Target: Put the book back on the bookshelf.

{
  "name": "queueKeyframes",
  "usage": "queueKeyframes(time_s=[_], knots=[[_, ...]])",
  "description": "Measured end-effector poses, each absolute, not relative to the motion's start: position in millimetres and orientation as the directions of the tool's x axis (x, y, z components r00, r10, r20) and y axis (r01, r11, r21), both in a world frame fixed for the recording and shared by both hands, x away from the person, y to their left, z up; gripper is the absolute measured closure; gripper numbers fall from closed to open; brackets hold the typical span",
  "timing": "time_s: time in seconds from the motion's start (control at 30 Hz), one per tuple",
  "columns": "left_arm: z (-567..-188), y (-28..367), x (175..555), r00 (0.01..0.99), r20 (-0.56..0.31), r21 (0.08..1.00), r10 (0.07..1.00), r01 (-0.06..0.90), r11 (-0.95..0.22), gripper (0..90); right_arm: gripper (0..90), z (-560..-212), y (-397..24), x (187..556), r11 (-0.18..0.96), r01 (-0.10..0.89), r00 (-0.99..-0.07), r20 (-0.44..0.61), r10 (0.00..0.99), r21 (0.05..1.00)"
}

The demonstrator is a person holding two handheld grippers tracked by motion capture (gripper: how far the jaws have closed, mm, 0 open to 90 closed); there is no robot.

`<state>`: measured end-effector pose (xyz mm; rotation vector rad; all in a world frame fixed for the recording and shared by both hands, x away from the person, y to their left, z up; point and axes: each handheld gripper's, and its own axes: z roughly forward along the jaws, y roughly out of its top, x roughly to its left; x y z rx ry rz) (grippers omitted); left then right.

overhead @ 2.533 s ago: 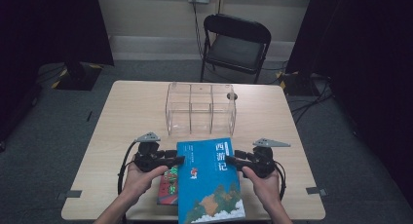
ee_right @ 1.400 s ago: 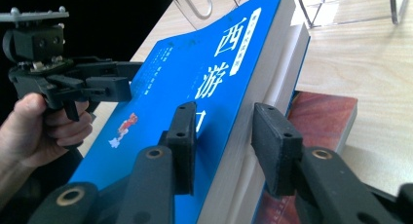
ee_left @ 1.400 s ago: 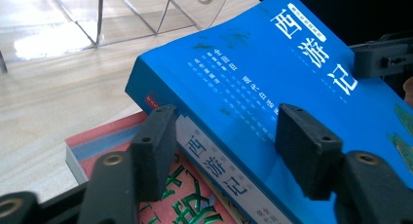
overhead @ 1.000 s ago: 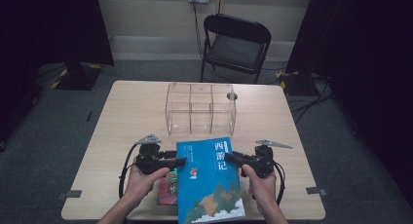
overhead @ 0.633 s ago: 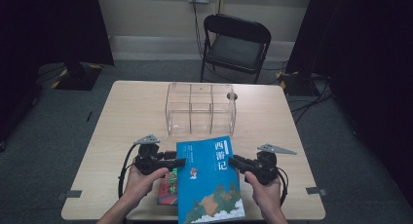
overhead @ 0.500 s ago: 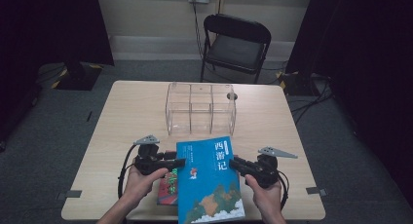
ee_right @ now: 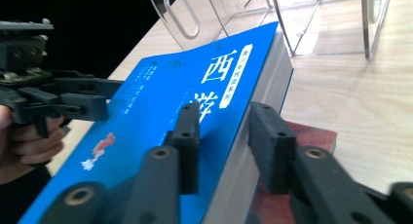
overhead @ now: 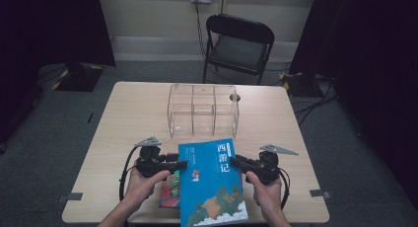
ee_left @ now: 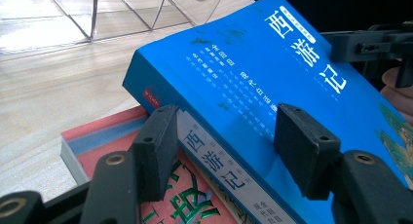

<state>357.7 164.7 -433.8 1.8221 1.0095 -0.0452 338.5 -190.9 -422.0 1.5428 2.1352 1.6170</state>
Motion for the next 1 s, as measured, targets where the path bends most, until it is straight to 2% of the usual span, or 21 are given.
queueKeyframes(time_s=[0.07,0.13,0.2,0.23,0.5,0.7,0.87,1.0], knots=[[-434,165,358,0.649,-0.452,0.747,0.613,0.650,-0.137,42.2,74.2,-418,-195,337,-0.065,0.670,-0.513,0.525,0.679,0.739],[-435,165,358,0.646,-0.458,0.748,0.611,0.651,-0.129,41.9,75.7,-416,-194,334,-0.062,0.697,-0.543,0.582,0.605,0.715],[-436,165,358,0.644,-0.460,0.746,0.611,0.653,-0.126,41.5,69.0,-419,-180,328,0.020,0.720,-0.548,0.551,0.630,0.694],[-435,165,357,0.644,-0.459,0.748,0.612,0.652,-0.126,41.6,69.0,-421,-176,327,0.020,0.718,-0.544,0.542,0.641,0.696],[-436,164,358,0.638,-0.470,0.741,0.610,0.661,-0.120,40.4,63.9,-428,-173,352,0.003,0.777,-0.538,0.663,0.521,0.629],[-436,164,359,0.636,-0.471,0.739,0.612,0.663,-0.120,39.7,63.4,-427,-156,376,0.092,0.797,-0.565,0.685,0.460,0.597],[-436,164,359,0.636,-0.472,0.738,0.610,0.664,-0.122,39.0,75.2,-432,-152,385,0.100,0.807,-0.561,0.704,0.436,0.582],[-437,164,360,0.635,-0.489,0.729,0.598,0.674,-0.120,37.3,80.9,-429,-151,380,0.116,0.754,-0.624,0.651,0.431,0.646]])
